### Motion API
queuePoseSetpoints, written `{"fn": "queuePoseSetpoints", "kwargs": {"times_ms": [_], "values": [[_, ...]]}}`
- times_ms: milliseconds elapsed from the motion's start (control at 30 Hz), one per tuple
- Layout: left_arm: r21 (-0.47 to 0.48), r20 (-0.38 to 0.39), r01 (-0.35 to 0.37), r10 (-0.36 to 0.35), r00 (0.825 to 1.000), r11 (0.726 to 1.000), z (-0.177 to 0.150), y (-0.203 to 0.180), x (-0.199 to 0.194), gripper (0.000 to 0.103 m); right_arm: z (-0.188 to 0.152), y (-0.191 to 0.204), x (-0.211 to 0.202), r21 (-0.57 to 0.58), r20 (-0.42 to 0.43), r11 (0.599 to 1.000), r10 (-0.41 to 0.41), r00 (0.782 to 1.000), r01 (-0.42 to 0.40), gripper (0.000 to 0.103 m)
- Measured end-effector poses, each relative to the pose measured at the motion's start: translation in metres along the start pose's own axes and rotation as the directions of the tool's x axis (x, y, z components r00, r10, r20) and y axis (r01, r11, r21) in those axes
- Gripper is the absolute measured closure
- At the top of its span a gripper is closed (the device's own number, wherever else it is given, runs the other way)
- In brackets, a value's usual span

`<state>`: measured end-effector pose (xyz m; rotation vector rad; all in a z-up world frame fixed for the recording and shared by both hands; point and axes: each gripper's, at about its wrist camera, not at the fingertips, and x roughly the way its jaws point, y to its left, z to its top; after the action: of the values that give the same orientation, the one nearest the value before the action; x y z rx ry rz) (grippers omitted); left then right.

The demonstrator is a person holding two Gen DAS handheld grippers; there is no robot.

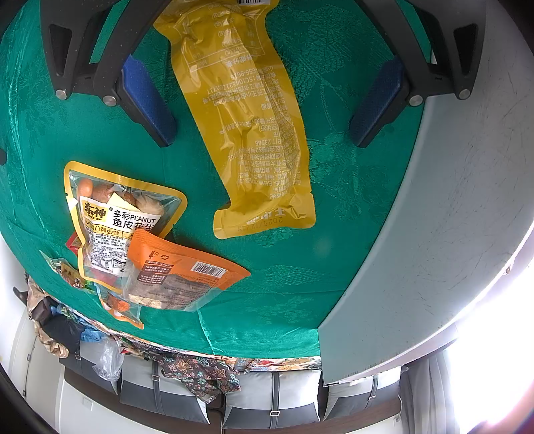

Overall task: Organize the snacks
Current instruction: 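Grasp the yellow sausage pack with the left tool while right tool grasps green-labelled fish snack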

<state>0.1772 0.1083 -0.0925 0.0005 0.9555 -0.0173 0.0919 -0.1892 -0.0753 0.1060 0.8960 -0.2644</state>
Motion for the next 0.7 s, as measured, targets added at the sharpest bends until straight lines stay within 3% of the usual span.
{"fn": "queuePoseSetpoints", "kwargs": {"times_ms": [100, 233, 333, 433, 567, 633, 700], "values": [[-0.001, 0.001, 0.001, -0.001, 1.0, 1.0, -0.001, 0.0, -0.001, 0.0, 0.015, 0.002, 0.002, -0.087, -0.029, 0.996, 0.034, 0.999, -0.036, 0.014], [-0.001, 0.001, 0.001, -0.001, 1.0, 1.0, -0.001, 0.0, -0.001, 0.0, 0.079, 0.027, -0.008, -0.29, 0.108, 0.949, 0.163, 0.981, -0.126, 0.014], [-0.001, 0.001, 0.001, -0.001, 1.0, 1.0, -0.001, 0.001, -0.002, 0.0, 0.129, 0.072, 0.015, -0.468, 0.006, 0.854, 0.26, 0.966, -0.227, 0.016], [-0.002, 0.001, 0.003, -0.003, 1.0, 1.0, -0.001, 0.001, -0.002, 0.0, 0.161, 0.112, 0.058, -0.566, -0.105, 0.792, 0.208, 0.973, -0.23, 0.017], [-0.002, 0.001, 0.003, -0.003, 1.0, 1.0, -0.001, 0.001, -0.002, 0.0, 0.177, 0.137, 0.109, -0.563, -0.208, 0.794, 0.132, 0.969, -0.229, 0.017], [-0.002, 0.002, 0.004, -0.004, 1.0, 1.0, -0.001, 0.002, -0.002, 0.0, 0.182, 0.139, 0.126, -0.503, -0.266, 0.819, 0.157, 0.951, -0.276, 0.018], [-0.003, 0.002, 0.003, -0.003, 1.0, 1.0, 0.0, 0.001, -0.002, 0.0, 0.183, 0.135, 0.129, -0.427, -0.304, 0.843, 0.208, 0.93, -0.328, 0.036]]}}
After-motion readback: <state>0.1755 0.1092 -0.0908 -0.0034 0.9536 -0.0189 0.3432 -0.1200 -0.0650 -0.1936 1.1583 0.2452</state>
